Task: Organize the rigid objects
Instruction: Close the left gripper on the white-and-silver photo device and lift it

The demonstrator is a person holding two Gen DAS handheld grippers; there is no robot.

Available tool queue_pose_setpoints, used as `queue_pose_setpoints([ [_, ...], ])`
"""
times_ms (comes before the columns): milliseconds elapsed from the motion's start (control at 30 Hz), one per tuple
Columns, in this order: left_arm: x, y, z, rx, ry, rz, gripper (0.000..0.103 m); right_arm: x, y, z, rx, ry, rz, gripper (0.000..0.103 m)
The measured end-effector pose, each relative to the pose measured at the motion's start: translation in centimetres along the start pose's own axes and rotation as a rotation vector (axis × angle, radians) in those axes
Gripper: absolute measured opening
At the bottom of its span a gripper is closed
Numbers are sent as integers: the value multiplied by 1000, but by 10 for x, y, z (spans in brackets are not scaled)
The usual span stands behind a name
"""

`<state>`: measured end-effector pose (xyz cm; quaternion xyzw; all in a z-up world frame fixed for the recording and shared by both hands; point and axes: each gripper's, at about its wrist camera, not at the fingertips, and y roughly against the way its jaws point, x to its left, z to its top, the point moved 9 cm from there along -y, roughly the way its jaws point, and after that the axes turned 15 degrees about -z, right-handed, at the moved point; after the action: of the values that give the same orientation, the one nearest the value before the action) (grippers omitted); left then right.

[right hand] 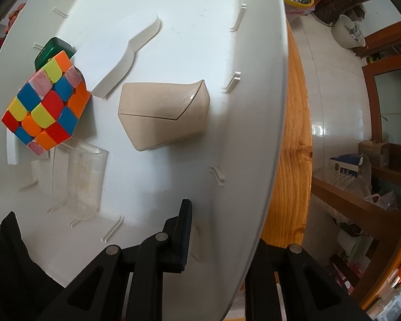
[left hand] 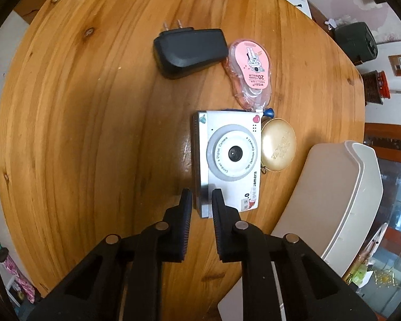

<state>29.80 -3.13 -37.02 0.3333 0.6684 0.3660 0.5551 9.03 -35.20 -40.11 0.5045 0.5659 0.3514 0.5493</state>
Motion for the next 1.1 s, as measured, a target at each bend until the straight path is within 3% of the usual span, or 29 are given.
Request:
queue_pose_setpoints([
  [200, 2, 11, -11, -36, 6, -23, 18, 2, 2, 0, -9, 13, -2, 19],
  [333, 1, 17, -14, -43, -11, -6, 28, 2, 2, 0, -11, 19, -1, 19],
  [433, -2, 18, -12, -52, -6, 20, 44, 2, 2, 0, -11, 19, -1, 19],
  [667, -8, 10, -8, -49, 22, 39, 45, 2, 3, 0, -11, 24, -4, 19],
  [767, -10, 6, -6, -60, 33, 31, 59, 2, 3, 0, -11, 23, -4, 20],
  [967, -13, -6, -3, -67, 86, -12, 73, 3, 2, 0, -10, 22, -6, 20],
  [1100, -16, -15, -2, -44, 86, -26, 75, 2, 2, 0, -10, 20, -7, 20],
])
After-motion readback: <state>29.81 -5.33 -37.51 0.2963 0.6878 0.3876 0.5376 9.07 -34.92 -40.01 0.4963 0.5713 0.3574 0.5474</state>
